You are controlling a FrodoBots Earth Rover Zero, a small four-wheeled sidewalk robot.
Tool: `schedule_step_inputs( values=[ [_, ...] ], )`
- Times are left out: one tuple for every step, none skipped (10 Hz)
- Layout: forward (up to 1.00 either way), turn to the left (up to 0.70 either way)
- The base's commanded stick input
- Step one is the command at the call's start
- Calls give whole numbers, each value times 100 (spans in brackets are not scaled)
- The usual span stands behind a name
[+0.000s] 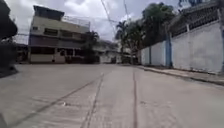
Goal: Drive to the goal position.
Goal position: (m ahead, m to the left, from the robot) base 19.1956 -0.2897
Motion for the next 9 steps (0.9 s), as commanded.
schedule_step_inputs(
  values=[
    [100,0],
    [100,0],
    [100,0],
    [100,0],
    [100,0],
    [100,0],
    [100,0],
    [100,0],
    [100,0]
  ],
)
